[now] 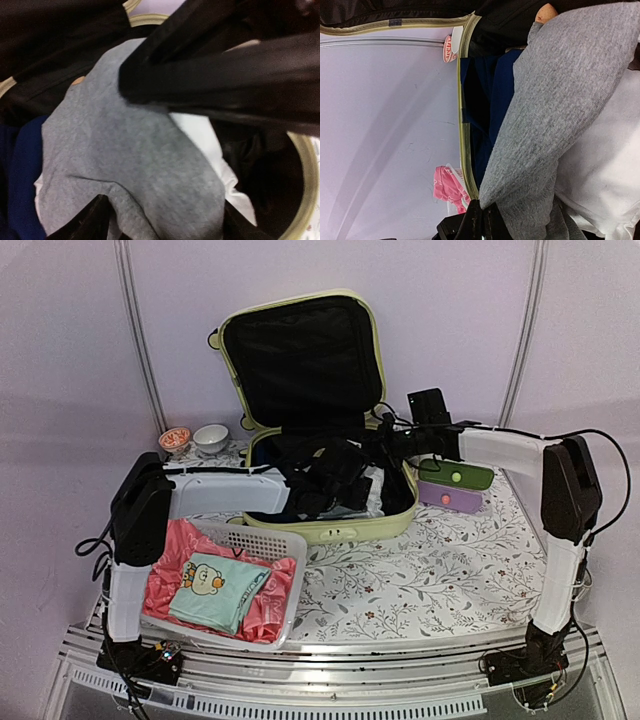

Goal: Open, take out, and arrange the luggage

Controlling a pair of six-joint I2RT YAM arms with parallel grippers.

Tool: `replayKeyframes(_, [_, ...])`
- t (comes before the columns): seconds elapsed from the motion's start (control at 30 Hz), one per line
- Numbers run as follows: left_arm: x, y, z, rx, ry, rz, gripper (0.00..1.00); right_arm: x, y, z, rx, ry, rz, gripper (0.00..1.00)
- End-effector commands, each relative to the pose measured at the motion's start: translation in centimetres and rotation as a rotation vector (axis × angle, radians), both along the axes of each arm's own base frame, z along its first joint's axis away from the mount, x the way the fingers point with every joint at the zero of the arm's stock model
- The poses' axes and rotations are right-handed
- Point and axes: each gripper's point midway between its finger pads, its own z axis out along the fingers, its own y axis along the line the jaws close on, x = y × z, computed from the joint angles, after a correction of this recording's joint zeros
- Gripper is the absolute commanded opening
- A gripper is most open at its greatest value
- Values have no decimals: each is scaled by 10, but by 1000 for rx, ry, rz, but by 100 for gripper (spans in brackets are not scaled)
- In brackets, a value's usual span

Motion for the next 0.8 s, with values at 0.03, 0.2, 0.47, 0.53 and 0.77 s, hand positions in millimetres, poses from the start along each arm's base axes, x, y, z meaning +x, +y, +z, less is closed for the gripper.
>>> replayKeyframes(0.03, [0,42,-1,188,-54,168,62,-1,4,32,55,-69,17,3])
replayKeyframes(0.2, [-14,41,4,173,-8,104,21,1,2,35,49,-82,4,3])
replayKeyframes(0.47, [-34,22,54,-45,40,-195,0,13,-19,34,-50,-213,21,59])
replayKeyframes(0.53, [-35,24,60,-50,49,-253,0,16,-30,29,-118,-262,38,65])
replayKeyframes(0.77, [-55,32,78,45,19,-440,0,8,-70,23,-396,-501,78,76])
